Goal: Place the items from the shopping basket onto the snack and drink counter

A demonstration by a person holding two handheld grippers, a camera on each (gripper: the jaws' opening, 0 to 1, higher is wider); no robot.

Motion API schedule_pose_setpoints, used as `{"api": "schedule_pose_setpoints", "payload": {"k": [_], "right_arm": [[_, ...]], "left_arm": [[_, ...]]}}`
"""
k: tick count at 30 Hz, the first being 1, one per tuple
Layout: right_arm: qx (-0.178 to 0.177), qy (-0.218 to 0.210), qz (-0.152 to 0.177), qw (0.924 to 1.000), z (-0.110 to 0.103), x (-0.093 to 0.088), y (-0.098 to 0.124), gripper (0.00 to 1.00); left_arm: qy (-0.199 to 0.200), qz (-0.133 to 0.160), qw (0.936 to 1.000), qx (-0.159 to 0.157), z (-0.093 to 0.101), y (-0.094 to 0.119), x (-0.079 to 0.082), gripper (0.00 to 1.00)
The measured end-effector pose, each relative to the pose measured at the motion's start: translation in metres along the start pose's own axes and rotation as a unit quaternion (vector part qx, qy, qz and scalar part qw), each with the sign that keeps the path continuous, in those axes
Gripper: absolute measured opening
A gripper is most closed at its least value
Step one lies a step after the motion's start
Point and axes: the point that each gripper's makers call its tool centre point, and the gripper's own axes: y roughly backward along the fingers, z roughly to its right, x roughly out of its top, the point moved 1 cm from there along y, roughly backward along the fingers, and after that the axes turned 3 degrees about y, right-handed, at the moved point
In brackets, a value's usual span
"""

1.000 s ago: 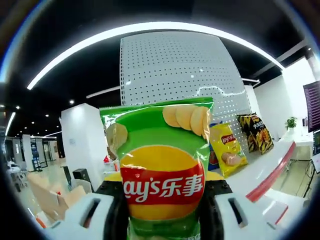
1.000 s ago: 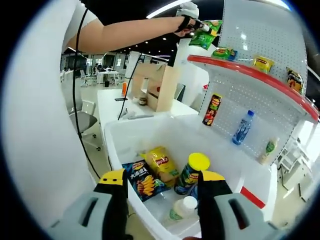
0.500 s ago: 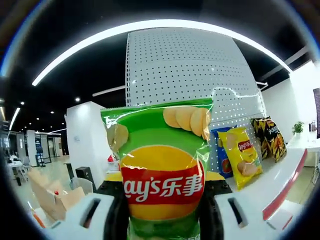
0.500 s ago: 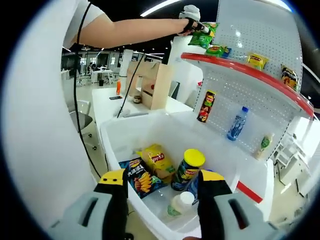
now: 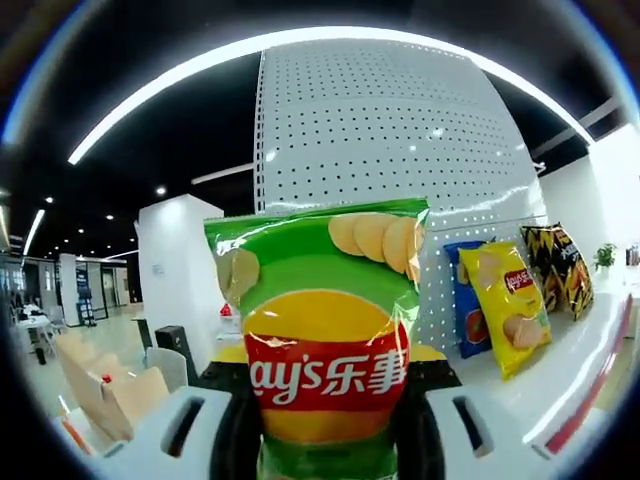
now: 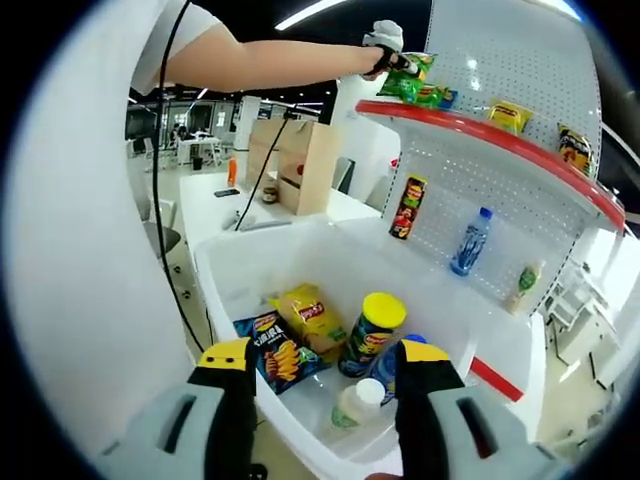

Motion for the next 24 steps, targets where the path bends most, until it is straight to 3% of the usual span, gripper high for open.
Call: {"api": "schedule_pose_setpoints", "payload": {"k": [10,17,24], "right_arm": [[0.004,-0.005,-0.003,1.0000,0.006,-0.001,-0.009,0.56],[0.006,-0.007,-0.006,0.9999,0.010,-0.002,-0.014,0.56],[0.011,-0.011,-0.011,0.9998,0.009,-0.007,-0.018,0.56]], "left_arm": [[0.002,-0.002,1.0000,0.008,0.000,-0.025,-0.002,0.51],[-0.007,-0.014,0.9998,0.011,0.008,-0.033,-0.013,0.51],[0.007,-0.021,0.9994,0.026,0.003,-0.041,-0.024,0.51]]}}
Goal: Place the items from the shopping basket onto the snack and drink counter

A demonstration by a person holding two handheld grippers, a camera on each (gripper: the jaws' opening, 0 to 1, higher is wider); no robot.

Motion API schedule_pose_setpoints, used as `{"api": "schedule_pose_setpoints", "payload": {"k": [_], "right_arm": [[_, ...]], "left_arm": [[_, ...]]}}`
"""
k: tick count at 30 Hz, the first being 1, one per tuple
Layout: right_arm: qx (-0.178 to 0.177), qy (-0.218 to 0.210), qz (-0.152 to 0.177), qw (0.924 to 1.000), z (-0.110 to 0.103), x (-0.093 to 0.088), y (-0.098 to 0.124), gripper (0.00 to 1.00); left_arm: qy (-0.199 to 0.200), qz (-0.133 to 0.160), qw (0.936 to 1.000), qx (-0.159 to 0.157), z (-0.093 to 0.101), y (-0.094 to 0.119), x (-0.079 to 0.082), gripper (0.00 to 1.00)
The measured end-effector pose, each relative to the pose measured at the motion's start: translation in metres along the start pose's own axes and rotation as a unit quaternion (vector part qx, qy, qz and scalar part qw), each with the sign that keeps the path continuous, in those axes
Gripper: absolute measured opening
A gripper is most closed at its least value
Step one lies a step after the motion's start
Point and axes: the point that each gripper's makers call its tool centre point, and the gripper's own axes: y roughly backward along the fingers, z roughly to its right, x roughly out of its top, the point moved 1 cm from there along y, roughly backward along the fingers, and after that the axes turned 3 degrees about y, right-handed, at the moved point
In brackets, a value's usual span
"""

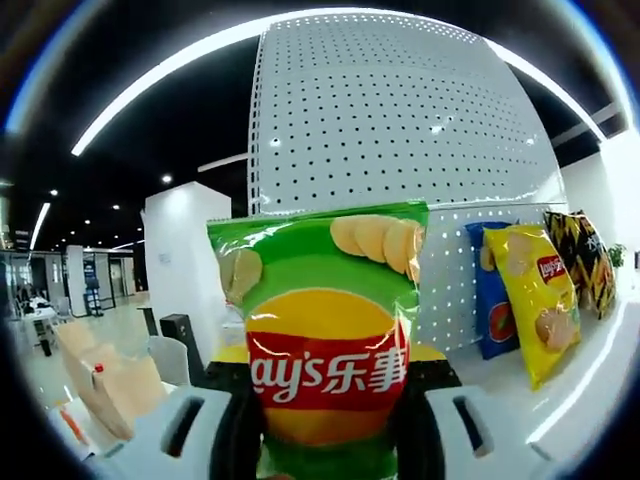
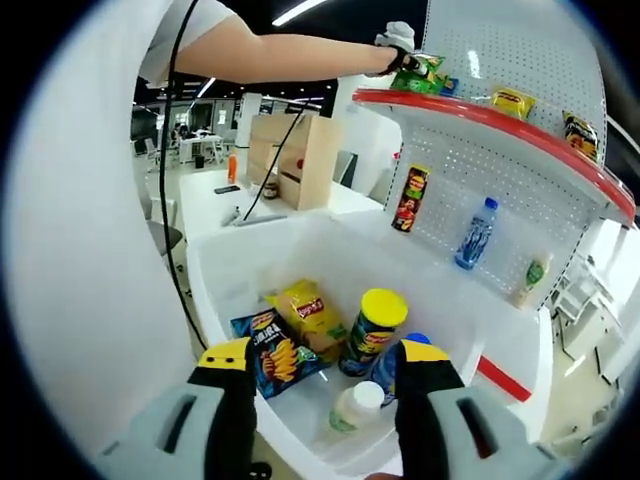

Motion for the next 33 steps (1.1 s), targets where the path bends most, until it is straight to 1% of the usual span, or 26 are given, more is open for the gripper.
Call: {"api": "schedule_pose_setpoints", "payload": {"k": [3,7,12,18,21,24,28,33], "right_arm": [[0.000,-0.001,0.002,1.0000,0.001,0.001,-0.001,0.56],[0.001,0.001,0.002,1.0000,0.001,0.002,-0.003,0.56],[0.004,0.004,0.002,1.0000,0.000,0.003,-0.005,0.56],[0.004,0.006,0.000,1.0000,-0.002,0.002,-0.005,0.56],[0.004,0.008,-0.001,1.0000,-0.002,0.003,-0.005,0.55],[0.005,0.011,-0.001,0.9999,-0.002,0.004,-0.005,0.55],[0.004,0.013,0.000,0.9999,-0.001,0.007,-0.004,0.55],[0.006,0.014,0.000,0.9999,-0.003,0.006,-0.005,0.55]], "left_arm": [[-0.003,-0.001,1.0000,0.003,-0.001,0.000,-0.003,0.51],[0.003,-0.002,1.0000,0.001,-0.003,-0.004,-0.005,0.52],[-0.007,-0.009,0.9999,-0.005,-0.002,-0.004,-0.007,0.53],[-0.021,-0.021,0.9993,-0.021,-0.001,-0.006,-0.011,0.59],[-0.024,-0.030,0.9990,-0.024,-0.002,-0.007,-0.017,0.62],[-0.017,-0.032,0.9990,-0.024,-0.003,-0.006,-0.017,0.63],[-0.021,-0.036,0.9988,-0.027,-0.003,-0.006,-0.019,0.66],[-0.038,-0.041,0.9977,-0.039,-0.001,-0.007,-0.022,0.70]]}}
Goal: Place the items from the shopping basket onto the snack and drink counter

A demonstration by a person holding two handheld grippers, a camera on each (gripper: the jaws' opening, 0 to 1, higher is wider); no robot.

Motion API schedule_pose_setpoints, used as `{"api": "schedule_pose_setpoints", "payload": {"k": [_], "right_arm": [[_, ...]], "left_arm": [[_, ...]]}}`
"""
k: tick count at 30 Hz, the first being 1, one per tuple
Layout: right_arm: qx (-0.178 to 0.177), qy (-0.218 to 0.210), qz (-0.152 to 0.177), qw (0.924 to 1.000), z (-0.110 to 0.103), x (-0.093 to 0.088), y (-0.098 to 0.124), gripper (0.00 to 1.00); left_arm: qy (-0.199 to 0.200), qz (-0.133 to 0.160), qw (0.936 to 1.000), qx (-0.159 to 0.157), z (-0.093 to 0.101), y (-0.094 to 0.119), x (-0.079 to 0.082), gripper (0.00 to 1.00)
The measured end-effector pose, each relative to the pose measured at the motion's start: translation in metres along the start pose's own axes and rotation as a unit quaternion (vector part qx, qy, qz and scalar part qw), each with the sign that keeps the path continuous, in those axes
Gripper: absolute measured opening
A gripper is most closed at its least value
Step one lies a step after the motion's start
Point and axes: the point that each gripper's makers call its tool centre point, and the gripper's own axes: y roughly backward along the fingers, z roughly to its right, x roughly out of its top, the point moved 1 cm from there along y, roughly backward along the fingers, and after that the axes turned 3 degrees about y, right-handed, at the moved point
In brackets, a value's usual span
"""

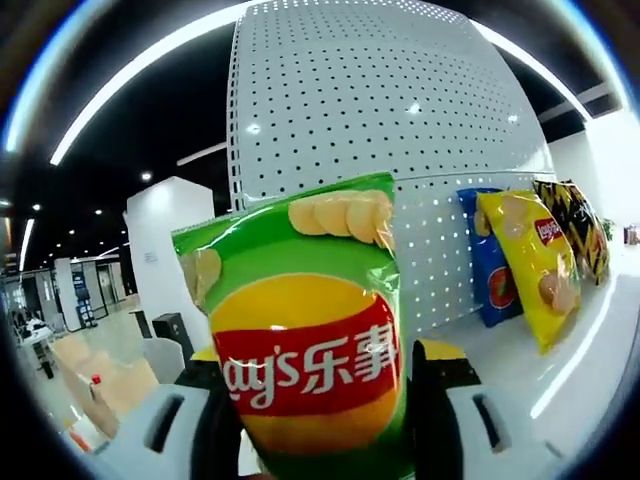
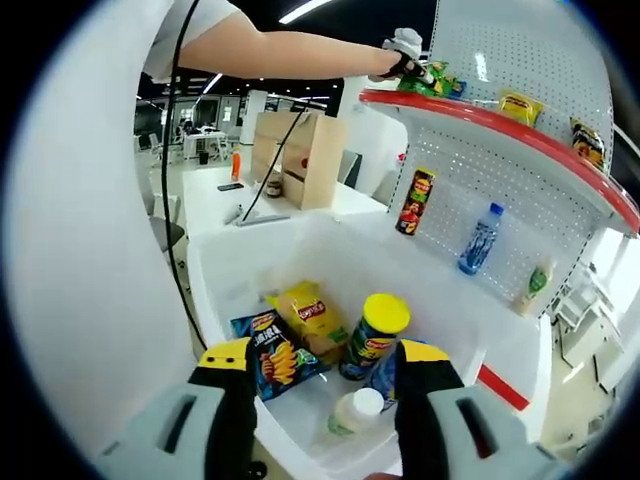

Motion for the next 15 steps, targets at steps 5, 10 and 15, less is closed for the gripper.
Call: {"api": "schedule_pose_setpoints", "payload": {"k": [5,10,15], "right_arm": [[0.003,0.000,0.002,1.0000,-0.0015,0.0010,-0.0014,0.55],[0.004,-0.001,0.003,1.0000,-0.0024,0.0006,-0.0032,0.55],[0.006,0.001,0.004,1.0000,-0.0042,0.0008,-0.0041,0.55]], "left_arm": [[0.002,-0.010,0.9999,-0.005,0.0011,-0.0014,-0.0063,0.73],[0.003,-0.009,0.9999,-0.008,0.0016,0.0000,-0.0070,0.74],[0.010,-0.009,0.9999,-0.005,-0.0010,0.0018,-0.0077,0.78]]}}
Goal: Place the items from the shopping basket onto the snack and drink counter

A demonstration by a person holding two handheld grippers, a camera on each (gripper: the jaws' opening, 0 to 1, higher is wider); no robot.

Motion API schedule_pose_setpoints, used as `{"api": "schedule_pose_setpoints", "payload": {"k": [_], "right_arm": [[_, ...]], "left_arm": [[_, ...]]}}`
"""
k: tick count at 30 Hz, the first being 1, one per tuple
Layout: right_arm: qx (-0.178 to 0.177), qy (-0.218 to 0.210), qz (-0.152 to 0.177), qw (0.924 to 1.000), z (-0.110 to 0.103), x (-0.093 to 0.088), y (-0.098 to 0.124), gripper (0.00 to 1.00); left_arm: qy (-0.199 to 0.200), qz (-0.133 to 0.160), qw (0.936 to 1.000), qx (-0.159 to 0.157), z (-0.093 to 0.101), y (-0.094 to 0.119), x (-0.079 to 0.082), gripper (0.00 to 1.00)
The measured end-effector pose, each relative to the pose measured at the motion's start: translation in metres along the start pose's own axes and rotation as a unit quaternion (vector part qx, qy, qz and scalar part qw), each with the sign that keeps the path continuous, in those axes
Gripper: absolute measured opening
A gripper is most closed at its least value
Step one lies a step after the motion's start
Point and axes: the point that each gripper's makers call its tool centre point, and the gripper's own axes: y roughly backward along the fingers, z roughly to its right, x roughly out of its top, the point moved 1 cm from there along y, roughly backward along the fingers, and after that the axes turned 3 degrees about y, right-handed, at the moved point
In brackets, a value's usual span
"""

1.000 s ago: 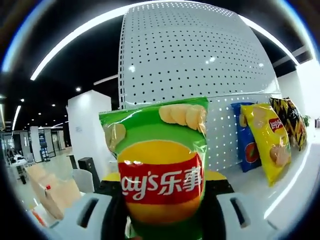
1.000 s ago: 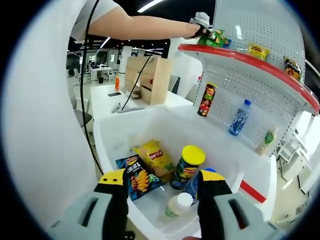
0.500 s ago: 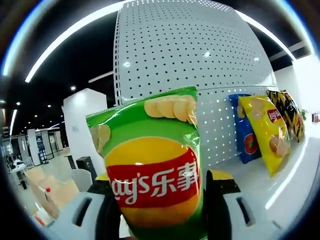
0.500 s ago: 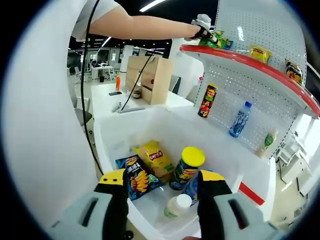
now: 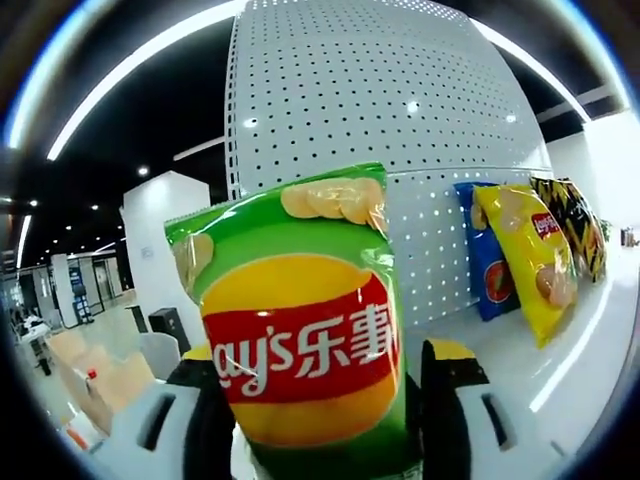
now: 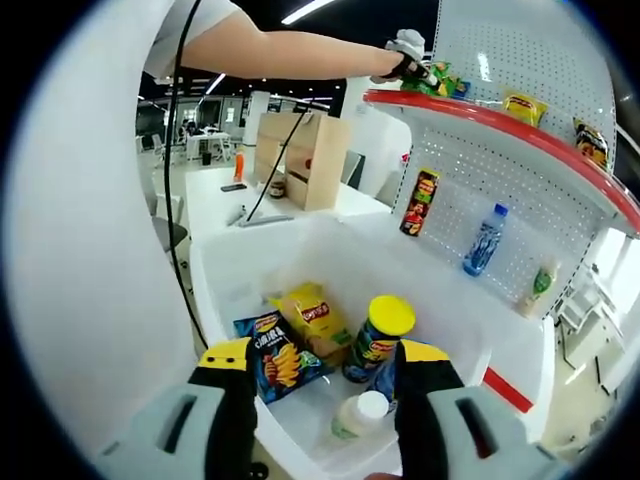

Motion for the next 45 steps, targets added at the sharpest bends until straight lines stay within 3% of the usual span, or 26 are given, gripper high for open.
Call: {"api": "schedule_pose_setpoints", "payload": {"k": [19,45], "right_arm": [[0.005,0.002,0.002,1.0000,-0.003,0.000,-0.002,0.55],[0.006,0.005,0.013,0.9999,0.002,0.003,-0.001,0.55]], "left_arm": [[0.026,0.001,0.9996,-0.014,-0.006,0.008,0.000,0.82],[0.063,-0.001,0.9980,-0.003,-0.017,0.014,0.001,0.85]]}}
